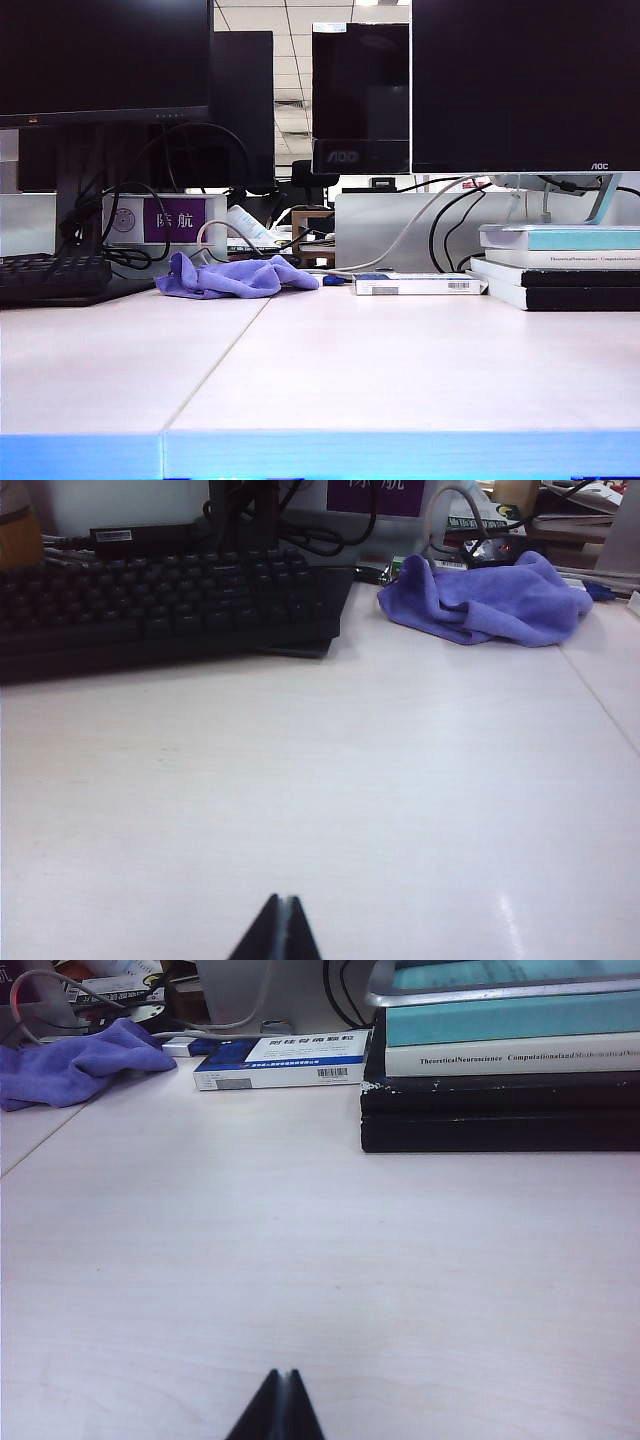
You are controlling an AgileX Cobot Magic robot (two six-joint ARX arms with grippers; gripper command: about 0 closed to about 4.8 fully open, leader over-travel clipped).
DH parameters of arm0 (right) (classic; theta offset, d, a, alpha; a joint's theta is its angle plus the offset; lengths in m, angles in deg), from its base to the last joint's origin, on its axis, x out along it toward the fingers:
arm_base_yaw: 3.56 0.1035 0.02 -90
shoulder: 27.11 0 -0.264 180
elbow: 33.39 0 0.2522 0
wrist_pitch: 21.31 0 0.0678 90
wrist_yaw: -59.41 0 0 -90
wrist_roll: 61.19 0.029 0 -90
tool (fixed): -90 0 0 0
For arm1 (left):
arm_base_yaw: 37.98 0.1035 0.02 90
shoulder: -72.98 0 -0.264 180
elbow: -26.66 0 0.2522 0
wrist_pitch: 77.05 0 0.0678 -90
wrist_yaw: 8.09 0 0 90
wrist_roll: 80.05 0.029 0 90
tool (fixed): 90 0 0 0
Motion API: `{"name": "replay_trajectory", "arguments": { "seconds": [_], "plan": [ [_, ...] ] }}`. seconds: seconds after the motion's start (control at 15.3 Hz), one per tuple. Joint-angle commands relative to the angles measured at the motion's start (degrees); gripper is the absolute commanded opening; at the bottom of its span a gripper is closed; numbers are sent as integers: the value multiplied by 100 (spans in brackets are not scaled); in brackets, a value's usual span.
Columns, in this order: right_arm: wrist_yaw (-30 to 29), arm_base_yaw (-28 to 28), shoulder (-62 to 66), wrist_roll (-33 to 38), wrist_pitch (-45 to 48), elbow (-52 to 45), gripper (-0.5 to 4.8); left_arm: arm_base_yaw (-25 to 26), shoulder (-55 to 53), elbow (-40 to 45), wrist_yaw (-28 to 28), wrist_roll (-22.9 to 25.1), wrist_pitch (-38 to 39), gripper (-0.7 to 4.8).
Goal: Wipe the table from front to back using the rag.
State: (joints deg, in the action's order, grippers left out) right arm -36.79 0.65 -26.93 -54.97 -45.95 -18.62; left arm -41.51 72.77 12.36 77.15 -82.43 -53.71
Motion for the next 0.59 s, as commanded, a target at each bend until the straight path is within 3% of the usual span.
{"name": "replay_trajectory", "arguments": {
  "seconds": [0.07, 0.39, 0.59],
  "plan": [
    [11, 0, -9, 22, 44, -17, -1, 4, 13, 11, -57, 22, 66, -4],
    [15, 2, -9, 66, 90, 85, -1, 2, 13, 9, -57, -15, 50, -4],
    [214, 7, -9, 442, 291, 634, -1, 2, 13, -157, -77, -345, -94, -4]
  ]
}}
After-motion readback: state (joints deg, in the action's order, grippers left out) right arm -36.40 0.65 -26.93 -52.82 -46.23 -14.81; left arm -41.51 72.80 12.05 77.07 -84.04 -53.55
